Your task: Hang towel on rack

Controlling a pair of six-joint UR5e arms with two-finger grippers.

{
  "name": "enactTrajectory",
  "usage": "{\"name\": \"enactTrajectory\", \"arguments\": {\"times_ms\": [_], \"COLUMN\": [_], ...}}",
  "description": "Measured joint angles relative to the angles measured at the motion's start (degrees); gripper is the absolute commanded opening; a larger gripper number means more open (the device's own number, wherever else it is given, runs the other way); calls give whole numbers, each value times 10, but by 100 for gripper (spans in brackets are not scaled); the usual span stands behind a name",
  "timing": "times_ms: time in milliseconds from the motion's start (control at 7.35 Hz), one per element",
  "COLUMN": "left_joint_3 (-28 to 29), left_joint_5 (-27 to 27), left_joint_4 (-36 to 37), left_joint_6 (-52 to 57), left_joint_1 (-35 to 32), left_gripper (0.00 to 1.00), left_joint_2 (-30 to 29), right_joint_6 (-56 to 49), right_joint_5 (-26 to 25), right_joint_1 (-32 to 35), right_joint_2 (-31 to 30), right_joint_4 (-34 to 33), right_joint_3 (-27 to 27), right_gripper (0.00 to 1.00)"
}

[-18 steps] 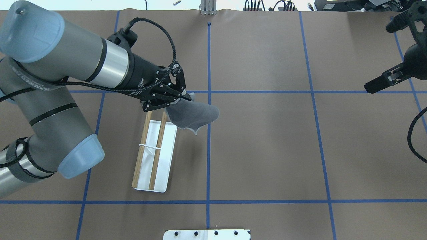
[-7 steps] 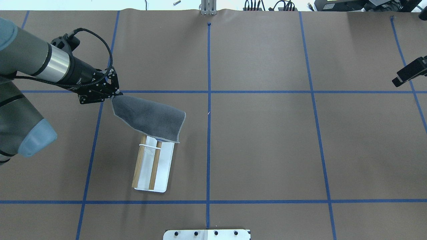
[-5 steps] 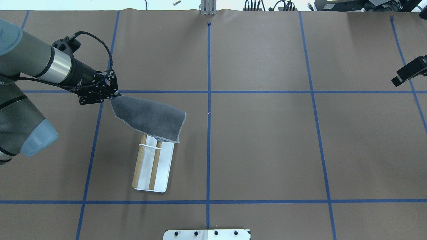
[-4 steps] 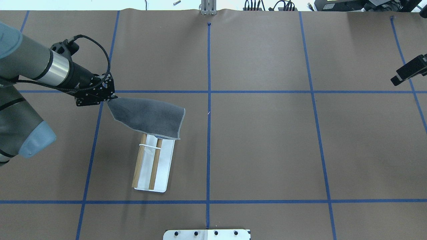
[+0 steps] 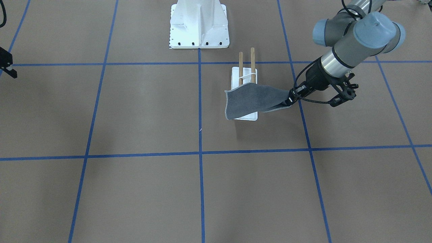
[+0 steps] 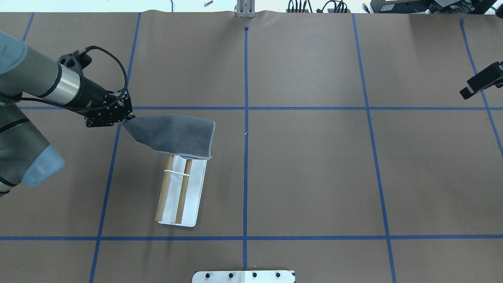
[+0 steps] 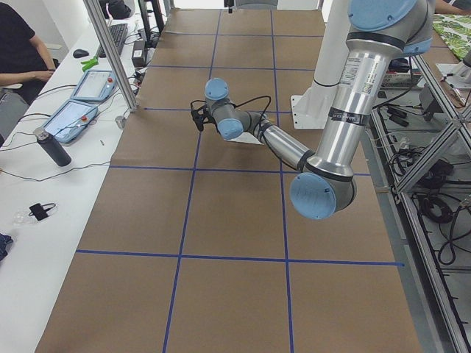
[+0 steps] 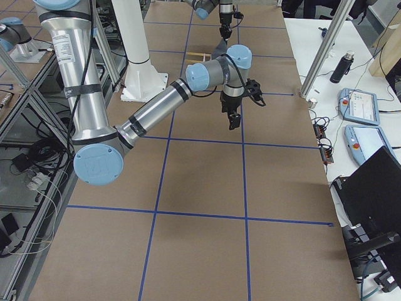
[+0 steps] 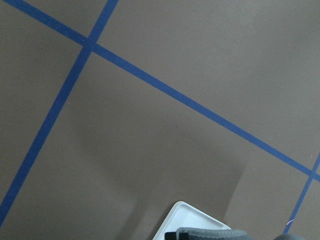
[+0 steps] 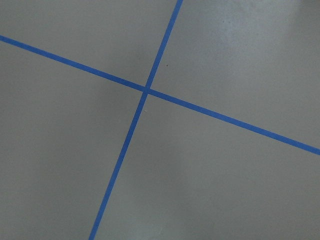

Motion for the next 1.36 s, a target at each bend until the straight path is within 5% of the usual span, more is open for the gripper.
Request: {"name": "enactTrajectory", "arguments": {"times_ms": [408,680,952,1224,1361], "left_joint_3": [-7,-7,-6,-10,-6], "left_joint_5": [0,-25,-37,-34,-26], "left_joint_4": [0,9,21,112,169], "left_joint_6": [6,104,268,520,671], "left_joint_1": [-21,-88,-172,-263,-307], "left_gripper": [99,99,99,99,99], "left_joint_2": [0,27,89,150,175], "right_joint_6": [0,0,-18,-53,-56], "right_joint_5": [-1,-3,-55,-133,-123], "right_joint_1": [11,41,67,74,80], "right_joint_2": [-8,-40,-79,-109,-112], "right_joint_4": [-2,1,3,2,1], "right_joint_3": [0,-5,-21,-58,-80], "right_gripper": [100,100,100,100,100]}}
